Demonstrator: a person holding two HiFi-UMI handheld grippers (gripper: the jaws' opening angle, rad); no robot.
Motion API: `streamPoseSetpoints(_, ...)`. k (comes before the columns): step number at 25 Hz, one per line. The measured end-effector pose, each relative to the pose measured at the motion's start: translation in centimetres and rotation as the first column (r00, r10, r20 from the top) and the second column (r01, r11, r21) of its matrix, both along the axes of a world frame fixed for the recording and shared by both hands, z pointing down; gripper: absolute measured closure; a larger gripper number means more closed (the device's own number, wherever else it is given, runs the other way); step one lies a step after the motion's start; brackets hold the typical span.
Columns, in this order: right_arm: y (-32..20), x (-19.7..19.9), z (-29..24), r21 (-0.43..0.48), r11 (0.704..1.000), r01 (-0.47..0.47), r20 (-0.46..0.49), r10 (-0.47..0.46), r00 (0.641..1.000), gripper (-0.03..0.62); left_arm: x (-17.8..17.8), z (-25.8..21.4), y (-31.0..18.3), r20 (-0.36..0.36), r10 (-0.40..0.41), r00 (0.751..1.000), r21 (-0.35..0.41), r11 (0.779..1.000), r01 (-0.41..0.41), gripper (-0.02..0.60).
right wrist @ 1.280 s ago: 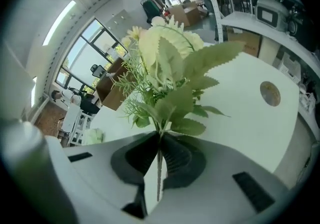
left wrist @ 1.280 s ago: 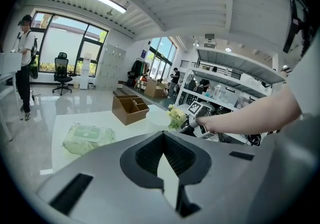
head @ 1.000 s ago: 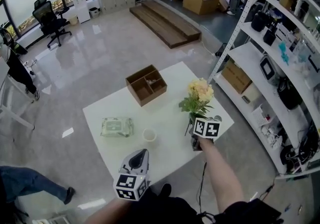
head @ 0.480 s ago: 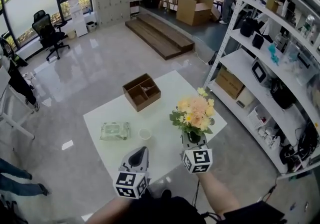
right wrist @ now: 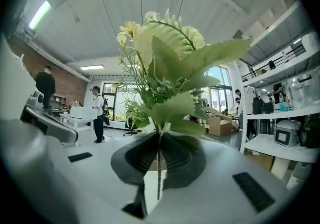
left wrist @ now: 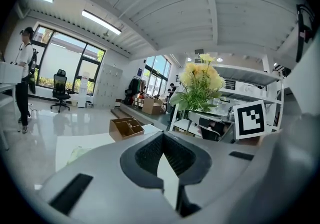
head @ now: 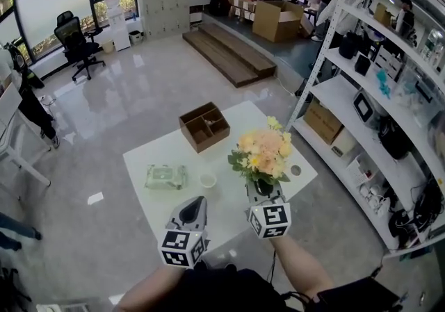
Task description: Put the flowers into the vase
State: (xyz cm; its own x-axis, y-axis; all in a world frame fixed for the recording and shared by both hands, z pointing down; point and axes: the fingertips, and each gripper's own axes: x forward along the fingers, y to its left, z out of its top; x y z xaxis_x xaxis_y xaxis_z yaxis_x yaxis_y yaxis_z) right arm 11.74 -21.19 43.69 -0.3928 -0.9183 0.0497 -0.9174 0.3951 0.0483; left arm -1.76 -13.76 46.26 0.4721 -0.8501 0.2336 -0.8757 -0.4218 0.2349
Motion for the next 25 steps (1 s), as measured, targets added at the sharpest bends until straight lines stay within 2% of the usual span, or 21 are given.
streamPoseSetpoints(6,-0.3,-7.8,-4.4,0.087,0.983,0.162,0.057,-0.167,0.984,0.568,-3.3,0.1,0.5,-0.007,-0.083,0.996,0.000,0.997,0.083,0.578)
streamPoseSetpoints(10,-0.6,-11.0,-8.5,0.167,0.960,0.223,0.079,-0.239,0.968,0.568,-5.0,0.4,1.1,-0.006,-0.117,0.993,-0.012,0.993,0.117,0.578)
streamPoseSetpoints(12,-0.9,-11.9,-9.4,0.178,0.954,0.240,0.081,-0.257,0.963,0.568,-5.5,0.5,1.2,-0.006,-0.130,0.991,-0.016,0.991,0.130,0.578)
streamPoseSetpoints(16,-1.0,-12.5,-7.4,0.133,0.957,0.257,0.072,-0.268,0.961,0.568,-5.8,1.0,1.3,-0.007,-0.136,0.991,-0.032,0.990,0.136,0.578)
streamPoseSetpoints(25,-1.1,-12.7,4.1,-0.098,0.966,0.240,0.005,-0.241,0.971,0.568,-6.4,2.1,1.3,0.000,-0.141,0.990,-0.059,0.988,0.141,0.578)
